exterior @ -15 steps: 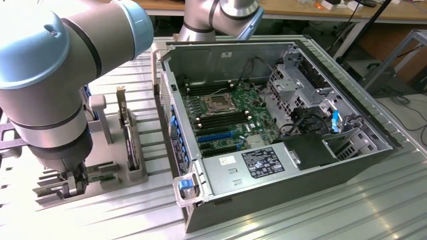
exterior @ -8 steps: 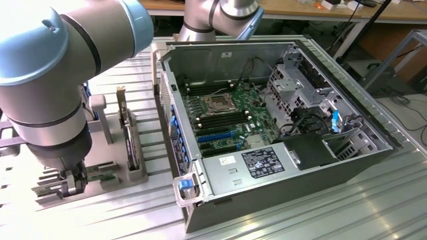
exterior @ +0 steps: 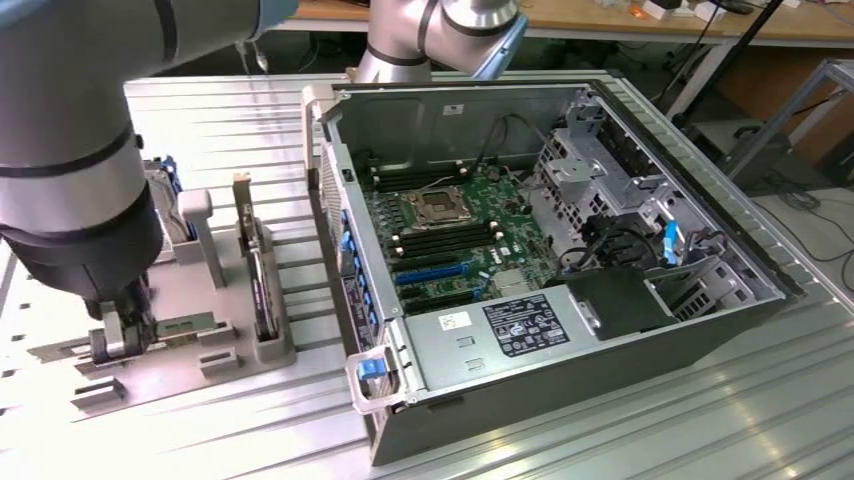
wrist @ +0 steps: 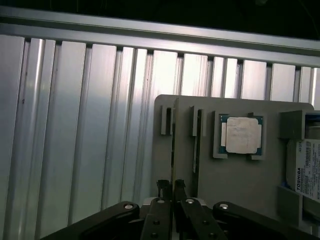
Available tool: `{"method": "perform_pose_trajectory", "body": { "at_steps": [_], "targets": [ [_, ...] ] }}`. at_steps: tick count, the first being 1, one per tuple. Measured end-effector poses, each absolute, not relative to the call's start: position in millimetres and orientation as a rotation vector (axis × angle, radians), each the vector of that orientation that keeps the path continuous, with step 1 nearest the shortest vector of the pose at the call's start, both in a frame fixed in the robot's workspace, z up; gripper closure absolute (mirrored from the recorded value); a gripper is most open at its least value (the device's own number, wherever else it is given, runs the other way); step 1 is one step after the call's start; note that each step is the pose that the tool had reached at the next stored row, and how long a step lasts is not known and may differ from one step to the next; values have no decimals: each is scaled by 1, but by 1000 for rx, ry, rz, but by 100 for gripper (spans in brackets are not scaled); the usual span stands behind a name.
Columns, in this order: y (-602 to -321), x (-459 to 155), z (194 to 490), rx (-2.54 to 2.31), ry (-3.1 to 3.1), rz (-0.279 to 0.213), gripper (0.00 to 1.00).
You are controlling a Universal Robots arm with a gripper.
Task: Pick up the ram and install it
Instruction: 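Pick up the ram and move it above insertion slot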
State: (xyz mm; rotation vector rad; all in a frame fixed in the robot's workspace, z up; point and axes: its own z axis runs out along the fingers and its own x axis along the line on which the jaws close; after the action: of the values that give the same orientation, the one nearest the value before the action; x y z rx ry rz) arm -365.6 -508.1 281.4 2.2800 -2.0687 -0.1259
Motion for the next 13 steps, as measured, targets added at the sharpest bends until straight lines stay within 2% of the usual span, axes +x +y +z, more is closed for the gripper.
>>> {"method": "perform_pose_trajectory", "body": {
  "at_steps": [6, 13],
  "targets": [
    [-508, -365, 319, 2280, -2069, -126, 86],
    [-508, -341, 343, 2292, -2076, -146, 86]
  ]
}}
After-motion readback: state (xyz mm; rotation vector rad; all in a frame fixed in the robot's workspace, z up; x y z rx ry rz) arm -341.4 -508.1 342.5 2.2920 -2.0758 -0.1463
